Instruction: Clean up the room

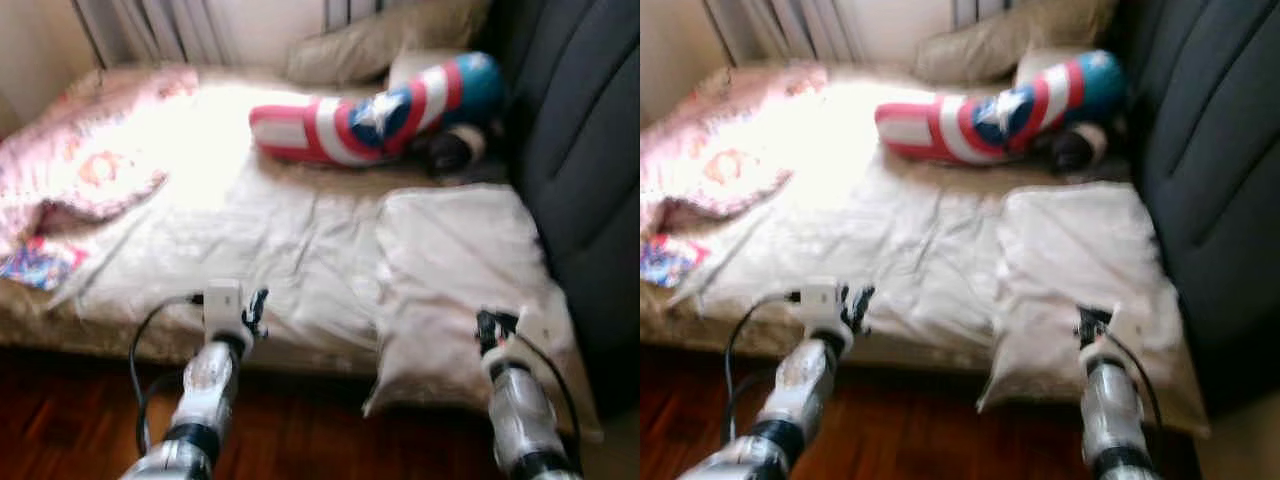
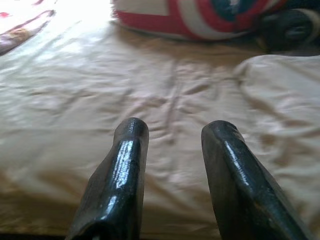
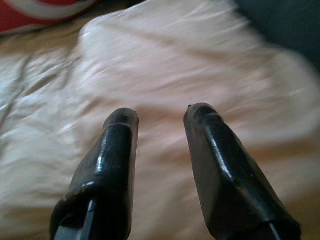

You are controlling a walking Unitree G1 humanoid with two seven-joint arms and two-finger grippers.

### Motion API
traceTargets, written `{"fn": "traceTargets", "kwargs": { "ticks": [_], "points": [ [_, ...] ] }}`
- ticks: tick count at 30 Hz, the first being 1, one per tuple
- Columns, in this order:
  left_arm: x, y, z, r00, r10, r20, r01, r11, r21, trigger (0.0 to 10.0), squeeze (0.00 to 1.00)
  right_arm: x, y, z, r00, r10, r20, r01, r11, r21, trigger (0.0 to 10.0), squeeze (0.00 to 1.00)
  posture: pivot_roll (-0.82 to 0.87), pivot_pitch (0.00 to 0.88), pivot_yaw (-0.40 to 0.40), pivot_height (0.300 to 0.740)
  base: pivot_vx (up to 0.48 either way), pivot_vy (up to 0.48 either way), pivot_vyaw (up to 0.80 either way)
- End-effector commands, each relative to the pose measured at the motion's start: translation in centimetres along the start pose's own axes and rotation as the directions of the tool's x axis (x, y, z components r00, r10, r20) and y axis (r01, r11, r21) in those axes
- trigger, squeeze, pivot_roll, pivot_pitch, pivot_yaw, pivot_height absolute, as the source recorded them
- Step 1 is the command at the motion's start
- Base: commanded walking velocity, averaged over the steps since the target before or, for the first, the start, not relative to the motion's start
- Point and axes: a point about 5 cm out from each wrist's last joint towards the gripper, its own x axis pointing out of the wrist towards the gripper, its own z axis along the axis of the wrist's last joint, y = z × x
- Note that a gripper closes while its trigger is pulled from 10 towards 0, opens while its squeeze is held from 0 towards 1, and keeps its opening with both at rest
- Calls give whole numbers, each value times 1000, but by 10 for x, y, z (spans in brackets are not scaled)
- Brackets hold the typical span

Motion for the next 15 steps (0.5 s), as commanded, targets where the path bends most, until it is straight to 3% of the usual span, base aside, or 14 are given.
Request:
{"fn": "traceTargets", "kwargs": {
  "ticks": [1,7,11,15],
  "points": [
    [-3,13,-3,999,40,-17,-41,999,-5,10000,0,0,10,-6,999,28,-26,-28,1000,5,10000,0,-29,79,53,740,0,480,0],
    [-3,14,-2,999,35,-18,-36,999,-28,10000,0,-1,14,-6,999,49,-5,-50,999,-2,10000,0,-31,57,58,740,0,480,0],
    [-2,17,-1,999,35,-24,-36,998,-53,10000,0,-2,20,-6,994,111,-3,-111,992,-55,10000,0,-26,49,55,740,0,480,0],
    [-3,16,-2,1000,8,-24,-9,999,-36,10000,0,-2,22,-5,989,149,-4,-149,986,-74,10000,0,-21,38,48,740,0,480,0]
  ]
}}
